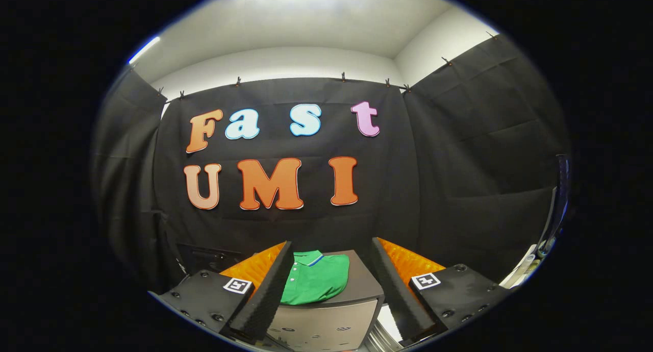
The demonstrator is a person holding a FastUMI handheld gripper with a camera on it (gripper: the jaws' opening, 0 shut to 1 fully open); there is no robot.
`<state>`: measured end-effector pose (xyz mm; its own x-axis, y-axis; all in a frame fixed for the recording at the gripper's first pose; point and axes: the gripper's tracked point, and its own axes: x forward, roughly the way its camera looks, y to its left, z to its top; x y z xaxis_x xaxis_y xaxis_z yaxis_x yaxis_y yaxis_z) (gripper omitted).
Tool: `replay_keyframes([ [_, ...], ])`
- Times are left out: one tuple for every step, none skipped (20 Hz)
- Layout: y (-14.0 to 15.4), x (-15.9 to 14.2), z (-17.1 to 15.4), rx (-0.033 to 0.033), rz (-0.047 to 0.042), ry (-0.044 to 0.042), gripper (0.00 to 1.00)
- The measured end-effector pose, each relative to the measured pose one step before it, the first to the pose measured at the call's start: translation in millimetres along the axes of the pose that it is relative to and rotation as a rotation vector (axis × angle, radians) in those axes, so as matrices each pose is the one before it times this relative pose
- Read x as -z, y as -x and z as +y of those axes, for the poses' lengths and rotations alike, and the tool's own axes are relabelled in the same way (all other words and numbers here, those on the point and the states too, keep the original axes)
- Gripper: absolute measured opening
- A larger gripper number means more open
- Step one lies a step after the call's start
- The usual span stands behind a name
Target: Put the clothes into the washing machine and then close the washing machine lid.
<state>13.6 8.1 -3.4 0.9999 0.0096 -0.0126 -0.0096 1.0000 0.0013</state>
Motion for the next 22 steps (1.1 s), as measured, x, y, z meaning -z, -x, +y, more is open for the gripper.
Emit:
replay_keyframes([
  [-1.12, -0.66, -0.01, 0.00048, 0.00061, 0.00093, 0.98],
  [-0.54, -0.20, 0.10, 0.00098, 0.00025, 0.00138, 0.98],
  [-0.78, -1.48, -0.17, 0.00041, -0.00083, 0.00019, 0.98],
  [-0.90, -0.31, -0.54, 0.00064, -0.00273, -0.00250, 0.97],
  [0.79, -1.73, -0.78, 0.00081, -0.00984, -0.00780, 0.97],
  [-0.47, -5.16, 0.34, -0.00025, -0.02083, -0.01521, 0.98],
  [1.21, -4.42, 0.81, -0.00189, -0.01443, -0.01728, 0.98],
  [-0.39, -2.41, 0.81, -0.00283, -0.01195, -0.01592, 0.98],
  [-0.66, -0.50, 0.45, 0.00179, -0.00700, -0.01199, 0.98],
  [-1.53, -2.08, -2.16, 0.00619, -0.01364, -0.00967, 0.98],
  [-0.31, -2.38, -2.21, 0.00564, -0.00614, -0.00516, 0.97],
  [-1.84, 0.61, -0.68, 0.00219, 0.00325, -0.00240, 0.98],
  [-1.20, 2.89, 2.64, -0.00301, 0.00872, 0.00127, 0.98],
  [-3.68, 2.27, 3.19, -0.00690, 0.01388, 0.00336, 0.98],
  [-6.37, 2.98, 3.04, -0.00647, 0.02235, 0.00417, 0.98],
  [-6.56, 5.68, 2.53, -0.00471, 0.03136, 0.00731, 0.98],
  [-9.07, 3.23, 2.74, -0.00930, 0.02910, 0.00789, 0.98],
  [-9.91, 0.85, 6.80, -0.02242, 0.02042, 0.00427, 0.98],
  [-10.64, -1.97, 8.96, -0.02830, 0.01365, 0.00124, 0.98],
  [-13.69, -0.54, 8.64, -0.02734, 0.01879, 0.00427, 0.98],
  [-14.75, 0.04, 6.31, -0.02109, 0.02949, 0.00545, 0.98],
  [-16.72, 2.09, 7.00, -0.01639, 0.04275, 0.00635, 0.98],
])
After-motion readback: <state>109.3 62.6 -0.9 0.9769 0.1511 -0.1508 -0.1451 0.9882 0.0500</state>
